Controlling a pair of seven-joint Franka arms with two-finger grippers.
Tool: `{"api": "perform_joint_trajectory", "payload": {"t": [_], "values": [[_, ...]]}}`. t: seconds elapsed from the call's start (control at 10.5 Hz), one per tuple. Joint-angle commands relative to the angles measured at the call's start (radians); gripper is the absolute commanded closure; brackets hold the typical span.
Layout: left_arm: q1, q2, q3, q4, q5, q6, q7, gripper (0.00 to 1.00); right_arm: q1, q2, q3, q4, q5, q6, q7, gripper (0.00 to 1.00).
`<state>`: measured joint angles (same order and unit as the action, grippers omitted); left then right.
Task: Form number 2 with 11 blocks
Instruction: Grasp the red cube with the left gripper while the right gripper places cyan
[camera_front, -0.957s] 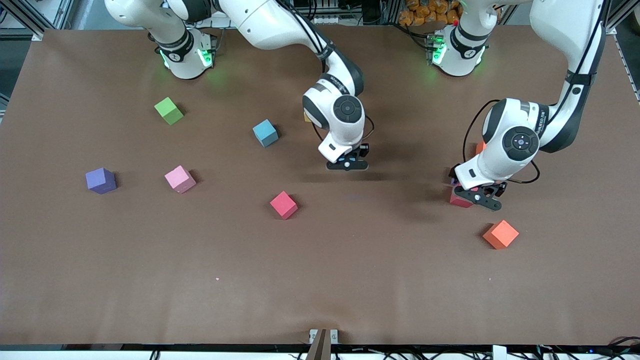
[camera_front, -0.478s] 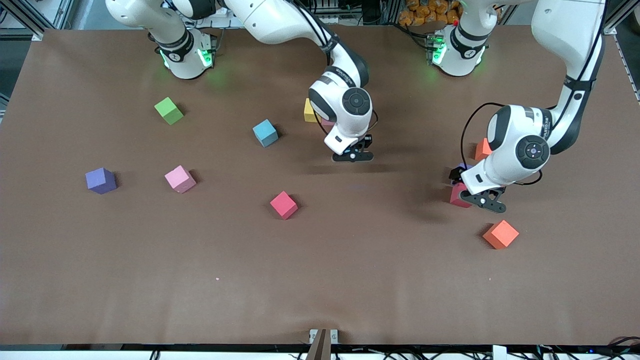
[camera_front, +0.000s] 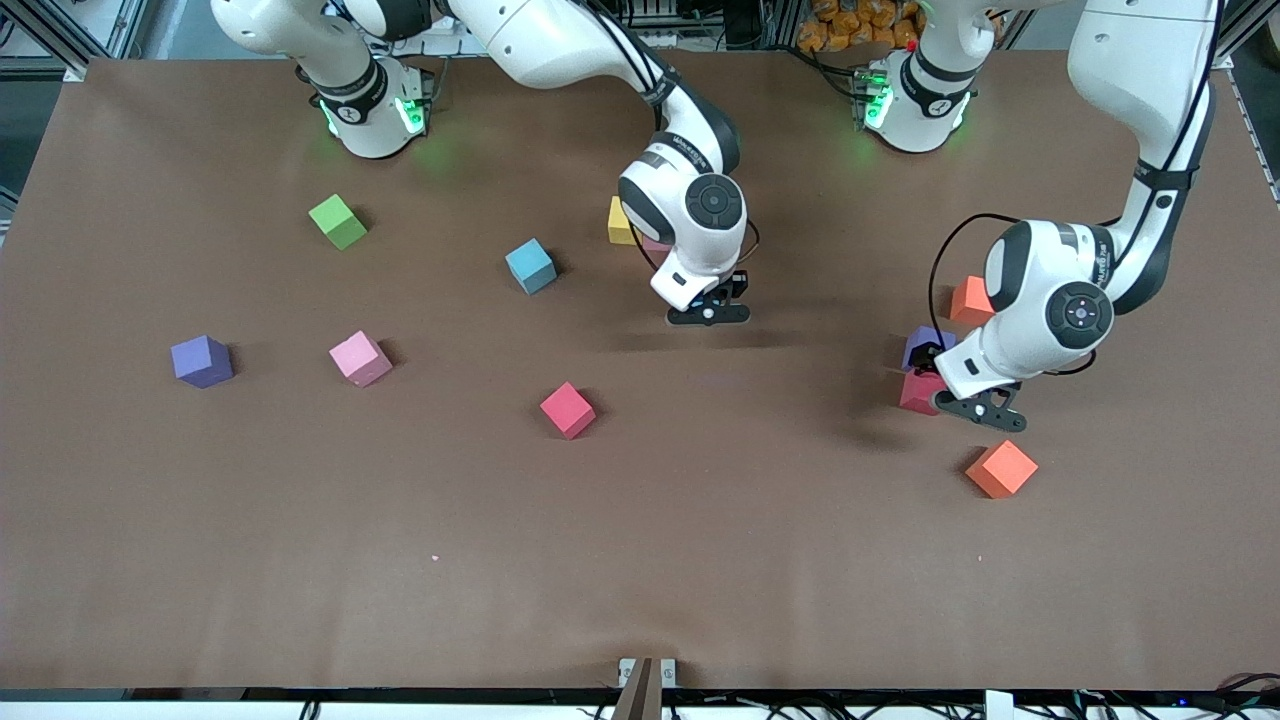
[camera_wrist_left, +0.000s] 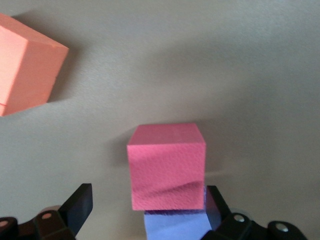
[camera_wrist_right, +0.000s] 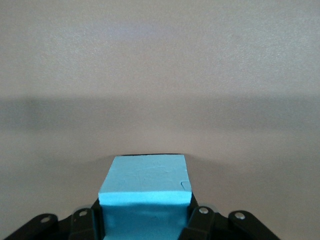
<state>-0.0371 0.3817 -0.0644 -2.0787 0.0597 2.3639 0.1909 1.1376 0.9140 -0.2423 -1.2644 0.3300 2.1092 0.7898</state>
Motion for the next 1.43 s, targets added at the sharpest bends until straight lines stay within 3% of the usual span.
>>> {"api": "perform_joint_trajectory", "payload": {"t": [0.0, 0.77, 0.86, 0.96, 1.05, 1.15, 1.24, 1.34], "values": [[-0.029, 0.037, 0.017, 0.043, -0.023, 0.001, -0.055, 0.00, 0.004, 0.026, -0.002, 0.039, 0.000, -0.014, 0.019, 0.97], [-0.053, 0.088, 0.021, 0.063, -0.015, 0.001, -0.096, 0.00, 0.017, 0.028, -0.002, 0.031, -0.017, -0.023, 0.020, 0.93], [-0.053, 0.095, 0.021, 0.066, -0.014, 0.001, -0.096, 0.13, 0.019, 0.028, -0.002, 0.031, -0.017, -0.023, 0.020, 0.91], [-0.053, 0.097, 0.021, 0.066, -0.014, 0.001, -0.096, 0.36, 0.019, 0.028, -0.002, 0.031, -0.019, -0.023, 0.020, 0.72], [-0.053, 0.094, 0.021, 0.068, -0.014, 0.001, -0.094, 0.65, 0.019, 0.026, -0.002, 0.031, -0.038, -0.023, 0.020, 0.05], [-0.053, 0.088, 0.021, 0.075, -0.012, 0.000, -0.091, 0.89, 0.017, 0.023, -0.002, 0.031, -0.054, -0.021, 0.020, 0.00], [-0.053, 0.076, 0.020, 0.088, -0.023, -0.012, -0.097, 1.00, 0.010, 0.007, -0.003, 0.033, -0.051, -0.021, 0.020, 0.00], [-0.064, 0.063, 0.017, 0.092, -0.029, -0.015, -0.111, 1.00, 0.007, -0.015, -0.008, 0.034, -0.048, -0.023, 0.023, 0.00]]}}
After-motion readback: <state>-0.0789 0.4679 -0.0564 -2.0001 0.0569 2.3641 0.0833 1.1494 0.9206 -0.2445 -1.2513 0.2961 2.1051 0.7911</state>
